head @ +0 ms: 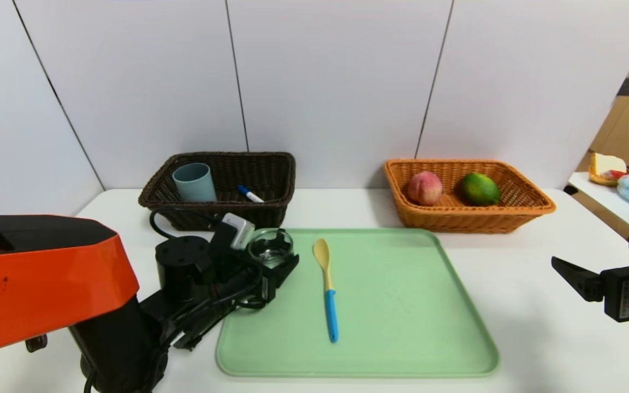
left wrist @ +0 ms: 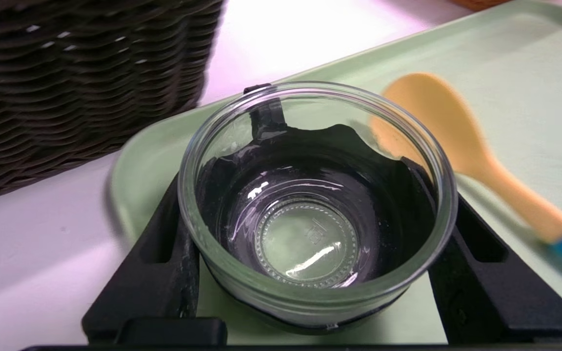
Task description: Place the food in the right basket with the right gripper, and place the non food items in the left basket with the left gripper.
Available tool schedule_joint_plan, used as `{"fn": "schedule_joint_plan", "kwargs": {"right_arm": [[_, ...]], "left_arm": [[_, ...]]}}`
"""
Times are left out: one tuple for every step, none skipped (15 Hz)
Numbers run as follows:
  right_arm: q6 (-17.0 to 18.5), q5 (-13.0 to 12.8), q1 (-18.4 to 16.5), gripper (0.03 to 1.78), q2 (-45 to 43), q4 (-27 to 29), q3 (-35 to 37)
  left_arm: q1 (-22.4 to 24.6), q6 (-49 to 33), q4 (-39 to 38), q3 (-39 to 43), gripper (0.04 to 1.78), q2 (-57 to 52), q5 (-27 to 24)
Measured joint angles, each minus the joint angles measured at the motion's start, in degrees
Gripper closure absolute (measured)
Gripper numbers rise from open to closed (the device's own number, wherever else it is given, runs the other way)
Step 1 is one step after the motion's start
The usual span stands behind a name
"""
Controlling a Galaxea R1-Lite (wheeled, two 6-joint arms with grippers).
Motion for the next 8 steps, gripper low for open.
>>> {"fn": "schedule_joint_plan", "kwargs": {"right_arm": [[0.02,-0.02,0.0,0.11,0.11,0.0,-0.02],[0.02,-0.02,0.0,0.11,0.22,0.0,-0.09],[0.0,0.0,0.0,0.11,0.3,0.0,-0.2],[-0.05,0.0,0.0,0.11,0.39,-0.02,-0.28],[-0.07,0.02,0.0,0.11,0.55,-0.02,-0.38],[-0.09,0.02,0.0,0.11,0.72,-0.02,-0.46],[-0.09,-0.02,0.0,0.11,0.8,0.0,-0.44],[-0.05,-0.02,-0.02,0.11,0.85,0.0,-0.46]], "left_arm": [[-1.32,0.04,-0.02,1.08,0.57,-1.16,-0.13],[-2.36,0.26,-0.02,2.18,0.57,-2.22,-0.13],[-3.22,0.43,-0.02,3.12,0.57,-3.47,-0.16],[-3.96,0.54,-0.02,3.83,0.57,-4.94,-0.27],[-4.77,0.61,-0.05,4.22,0.57,-6.62,-0.44],[-5.36,0.84,-0.07,4.28,0.57,-8.44,-0.66],[-5.56,1.33,-0.05,3.5,0.57,-10.15,-0.8],[-5.25,2.43,-0.07,1.66,0.57,-11.82,-0.91]]}}
